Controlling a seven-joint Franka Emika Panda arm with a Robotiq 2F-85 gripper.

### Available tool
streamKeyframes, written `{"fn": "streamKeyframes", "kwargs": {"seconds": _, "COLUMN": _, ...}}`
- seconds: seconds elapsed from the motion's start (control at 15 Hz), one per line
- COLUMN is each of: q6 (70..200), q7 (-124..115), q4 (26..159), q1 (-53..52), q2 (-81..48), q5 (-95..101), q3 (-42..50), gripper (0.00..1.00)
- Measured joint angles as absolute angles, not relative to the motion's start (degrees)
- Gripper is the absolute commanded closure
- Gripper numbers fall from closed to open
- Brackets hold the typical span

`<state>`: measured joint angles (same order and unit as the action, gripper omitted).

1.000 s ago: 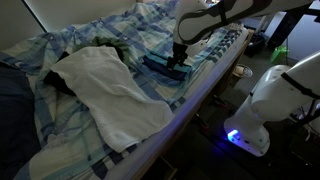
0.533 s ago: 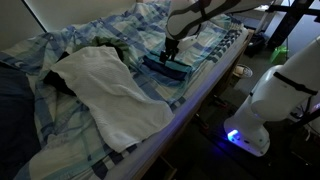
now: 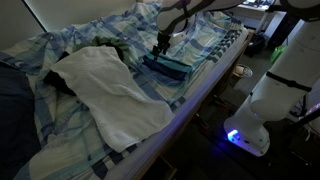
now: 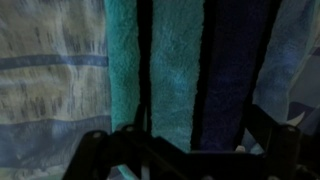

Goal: Fold the towel

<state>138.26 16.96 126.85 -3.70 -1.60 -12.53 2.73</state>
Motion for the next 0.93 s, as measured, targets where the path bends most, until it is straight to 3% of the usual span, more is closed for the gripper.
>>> {"fn": "streamKeyframes", "kwargs": {"seconds": 0.93, "q6": 143.39, "q7": 16.23, "q4": 120.45, "q1": -1.14, "q2": -7.77, "q5": -12.33, "q3": 1.82, "gripper": 0.00}}
